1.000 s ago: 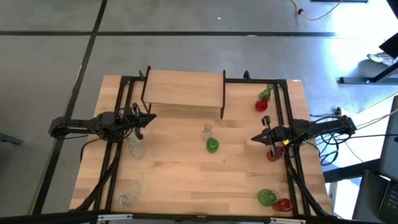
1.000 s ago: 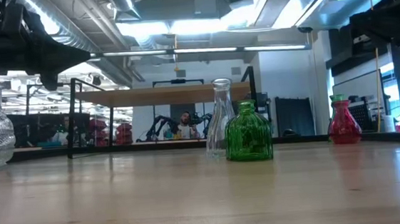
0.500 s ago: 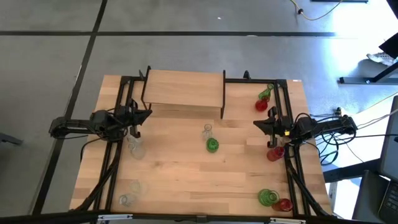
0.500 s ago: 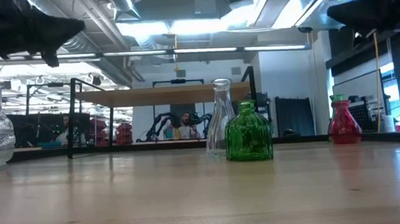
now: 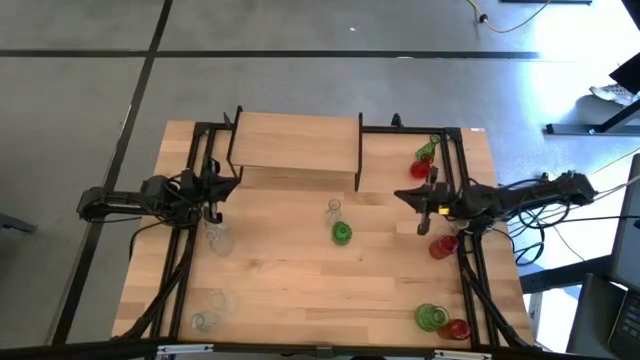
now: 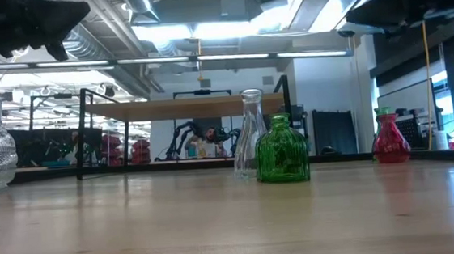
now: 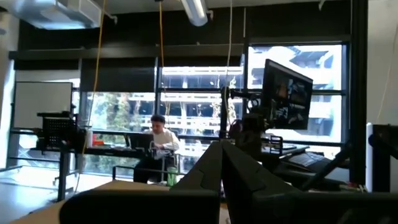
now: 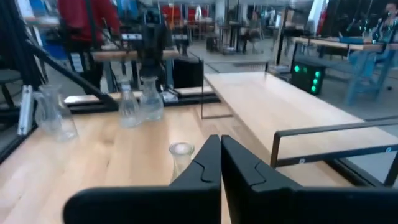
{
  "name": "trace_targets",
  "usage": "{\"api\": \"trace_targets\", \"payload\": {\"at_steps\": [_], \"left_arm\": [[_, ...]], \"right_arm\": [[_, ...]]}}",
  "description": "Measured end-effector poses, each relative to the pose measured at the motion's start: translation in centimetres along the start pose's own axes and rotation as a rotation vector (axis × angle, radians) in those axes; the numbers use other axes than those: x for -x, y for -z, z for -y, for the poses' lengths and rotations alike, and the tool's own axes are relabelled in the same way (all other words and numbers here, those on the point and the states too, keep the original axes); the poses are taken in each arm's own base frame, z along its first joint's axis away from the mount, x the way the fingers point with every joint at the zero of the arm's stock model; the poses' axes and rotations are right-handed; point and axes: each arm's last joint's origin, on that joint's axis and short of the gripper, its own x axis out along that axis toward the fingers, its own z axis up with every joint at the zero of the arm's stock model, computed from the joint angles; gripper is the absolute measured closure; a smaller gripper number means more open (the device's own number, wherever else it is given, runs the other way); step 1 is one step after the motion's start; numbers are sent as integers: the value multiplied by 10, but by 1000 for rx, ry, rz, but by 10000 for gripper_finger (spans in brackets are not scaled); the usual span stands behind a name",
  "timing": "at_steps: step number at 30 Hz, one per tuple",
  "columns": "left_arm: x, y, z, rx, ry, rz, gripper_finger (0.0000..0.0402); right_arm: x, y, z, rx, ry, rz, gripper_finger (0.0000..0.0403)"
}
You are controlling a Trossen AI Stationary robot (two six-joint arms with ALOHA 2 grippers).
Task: Sort vases onto shelf
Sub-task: Adjust the transparent vase
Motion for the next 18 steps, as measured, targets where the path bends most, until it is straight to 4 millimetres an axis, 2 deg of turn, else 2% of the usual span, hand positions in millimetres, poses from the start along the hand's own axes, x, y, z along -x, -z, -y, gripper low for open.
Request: {"api": "trace_targets", "payload": {"at_steps": [5, 12, 18], "left_arm": [[0, -1, 0, 2, -7, 5, 401], [0, -5, -1, -65, -19, 54, 401], [0, -7, -1, -109, -23, 71, 401]], "right_arm": [[-17, -8, -5, 22, 41, -52, 402], [-43, -18, -6, -22, -28, -118, 402], [-50, -24, -7, 6, -77, -327, 402]]}}
